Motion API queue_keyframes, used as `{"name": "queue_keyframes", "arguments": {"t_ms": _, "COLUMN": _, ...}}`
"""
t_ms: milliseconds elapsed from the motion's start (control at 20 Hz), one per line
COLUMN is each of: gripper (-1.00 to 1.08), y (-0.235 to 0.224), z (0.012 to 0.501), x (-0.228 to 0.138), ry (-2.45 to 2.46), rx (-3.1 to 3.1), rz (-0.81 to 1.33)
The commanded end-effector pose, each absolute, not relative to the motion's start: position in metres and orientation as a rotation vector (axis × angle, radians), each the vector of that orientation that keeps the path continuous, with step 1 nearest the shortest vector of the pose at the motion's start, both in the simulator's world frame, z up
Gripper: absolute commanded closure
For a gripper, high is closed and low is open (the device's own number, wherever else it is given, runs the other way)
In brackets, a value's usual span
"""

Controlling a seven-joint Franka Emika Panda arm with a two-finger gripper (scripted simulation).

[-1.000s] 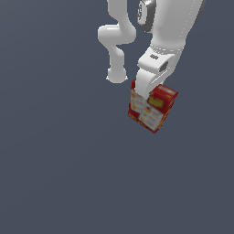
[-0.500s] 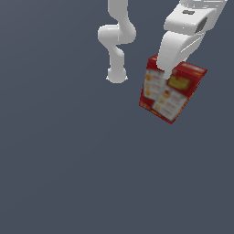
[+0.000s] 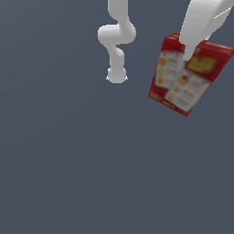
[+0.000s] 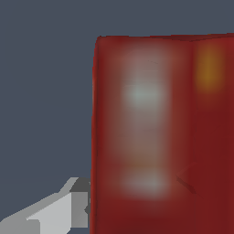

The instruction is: Pick up the object and move it to a goal position.

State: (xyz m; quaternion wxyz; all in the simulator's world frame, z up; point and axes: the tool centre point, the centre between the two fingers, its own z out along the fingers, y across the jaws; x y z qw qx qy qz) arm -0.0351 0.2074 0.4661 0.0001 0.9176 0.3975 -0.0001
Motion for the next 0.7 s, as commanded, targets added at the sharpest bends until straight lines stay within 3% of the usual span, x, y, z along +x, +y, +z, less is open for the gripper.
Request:
{"name": "queue_keyframes", "arguments": {"t_ms": 0, "gripper": 1.08, "y": 0.212, "z": 0.477, "x": -0.034, "ry": 1.248, "rx": 2.883, "rz": 0.000}}
{"name": "queue_keyframes", "arguments": {"t_ms": 650, "gripper": 1.08, "y": 0.221, "z": 0.495, "x": -0.029, "ry": 1.248, "rx": 2.883, "rz": 0.000}}
